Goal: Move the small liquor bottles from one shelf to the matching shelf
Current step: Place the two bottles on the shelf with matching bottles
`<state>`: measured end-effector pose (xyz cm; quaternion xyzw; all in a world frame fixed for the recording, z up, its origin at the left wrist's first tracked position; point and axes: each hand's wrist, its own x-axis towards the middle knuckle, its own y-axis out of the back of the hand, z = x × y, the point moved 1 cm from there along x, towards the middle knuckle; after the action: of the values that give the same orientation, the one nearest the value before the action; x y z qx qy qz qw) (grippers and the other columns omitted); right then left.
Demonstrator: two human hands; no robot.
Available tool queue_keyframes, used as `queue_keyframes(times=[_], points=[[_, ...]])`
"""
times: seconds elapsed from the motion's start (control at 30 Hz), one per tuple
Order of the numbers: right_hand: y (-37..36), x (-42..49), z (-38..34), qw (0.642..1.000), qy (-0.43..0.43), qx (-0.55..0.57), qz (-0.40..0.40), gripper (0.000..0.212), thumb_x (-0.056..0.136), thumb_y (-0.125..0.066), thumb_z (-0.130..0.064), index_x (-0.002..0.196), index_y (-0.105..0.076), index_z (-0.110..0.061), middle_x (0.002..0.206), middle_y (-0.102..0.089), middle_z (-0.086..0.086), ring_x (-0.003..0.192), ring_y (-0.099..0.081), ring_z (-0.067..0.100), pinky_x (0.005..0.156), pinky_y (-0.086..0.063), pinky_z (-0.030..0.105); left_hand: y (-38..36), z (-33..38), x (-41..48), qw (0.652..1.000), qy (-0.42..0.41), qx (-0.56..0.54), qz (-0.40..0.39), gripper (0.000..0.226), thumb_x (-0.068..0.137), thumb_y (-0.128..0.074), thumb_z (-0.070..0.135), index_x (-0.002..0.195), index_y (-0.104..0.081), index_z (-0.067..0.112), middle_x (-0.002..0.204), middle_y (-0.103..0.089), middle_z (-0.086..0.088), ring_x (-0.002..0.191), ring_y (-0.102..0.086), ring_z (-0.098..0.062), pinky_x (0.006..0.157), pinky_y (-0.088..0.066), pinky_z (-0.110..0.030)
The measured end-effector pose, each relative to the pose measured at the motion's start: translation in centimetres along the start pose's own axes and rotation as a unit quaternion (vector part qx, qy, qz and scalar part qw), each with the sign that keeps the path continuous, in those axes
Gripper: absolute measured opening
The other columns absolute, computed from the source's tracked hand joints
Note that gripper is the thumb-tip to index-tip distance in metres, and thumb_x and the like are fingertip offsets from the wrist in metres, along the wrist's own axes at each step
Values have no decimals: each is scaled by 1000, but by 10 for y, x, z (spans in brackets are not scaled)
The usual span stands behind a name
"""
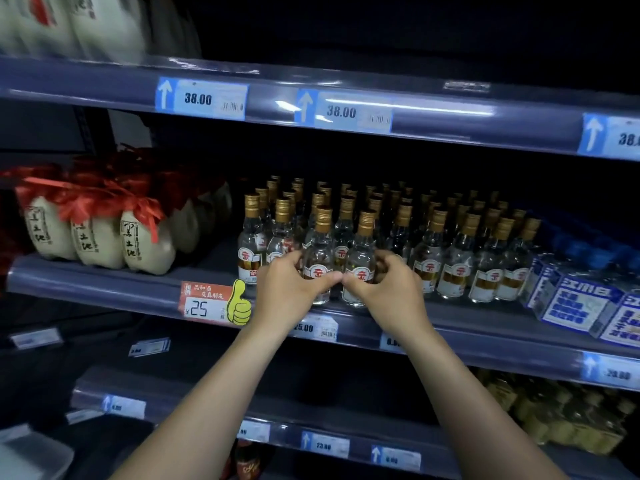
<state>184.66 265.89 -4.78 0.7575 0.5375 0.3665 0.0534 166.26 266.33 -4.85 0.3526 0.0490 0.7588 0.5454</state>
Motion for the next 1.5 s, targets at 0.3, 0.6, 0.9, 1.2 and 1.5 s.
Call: queue_keyframes(times=[0.3,0.6,0.9,1.2,1.5], points=[[9,1,2,998,-31,-16,-46,57,74,-93,-36,122,-67,-22,87,-68,-16,78,-64,-3,57,-42,-2,-2,-17,-27,989,-94,76,81,51,70,-92,38,108,-75,8,89,-75,0,79,-69,-14,73,-58,-27],[-7,2,-8,999,-22,4,-41,49,72,-94,-34,91,-51,-46,82,-68,-19,73,-66,-8,59,-44,0,22,-36,-11,981,-123,37,144,39,76,-87,33,108,-71,16,93,-62,7,75,-55,-4,71,-49,-16],[-10,15,-5,998,-24,-21,-49,40,74,-93,-34,85,-55,-41,78,-70,-14,69,-65,-7,56,-43,2,30,-56,12,990,-55,28,129,56,72,-91,39,119,-64,25,105,-49,12,81,-50,0,76,-37,-8],[-14,15,-5,999,-22,-29,-33,44,71,-95,-35,80,-53,-46,80,-69,-15,74,-67,-1,65,-51,16,45,-78,24,987,-9,-42,155,82,63,-84,64,131,-45,40,130,-40,12,116,-51,-12,96,-46,-29],[-23,16,-6,999,-33,-35,-24,42,70,-94,-39,97,-61,-36,80,-73,-11,80,-70,8,67,-50,17,44,-78,28,992,-12,6,126,89,60,-80,72,135,-49,33,130,-52,7,105,-61,-14,84,-55,-35]])
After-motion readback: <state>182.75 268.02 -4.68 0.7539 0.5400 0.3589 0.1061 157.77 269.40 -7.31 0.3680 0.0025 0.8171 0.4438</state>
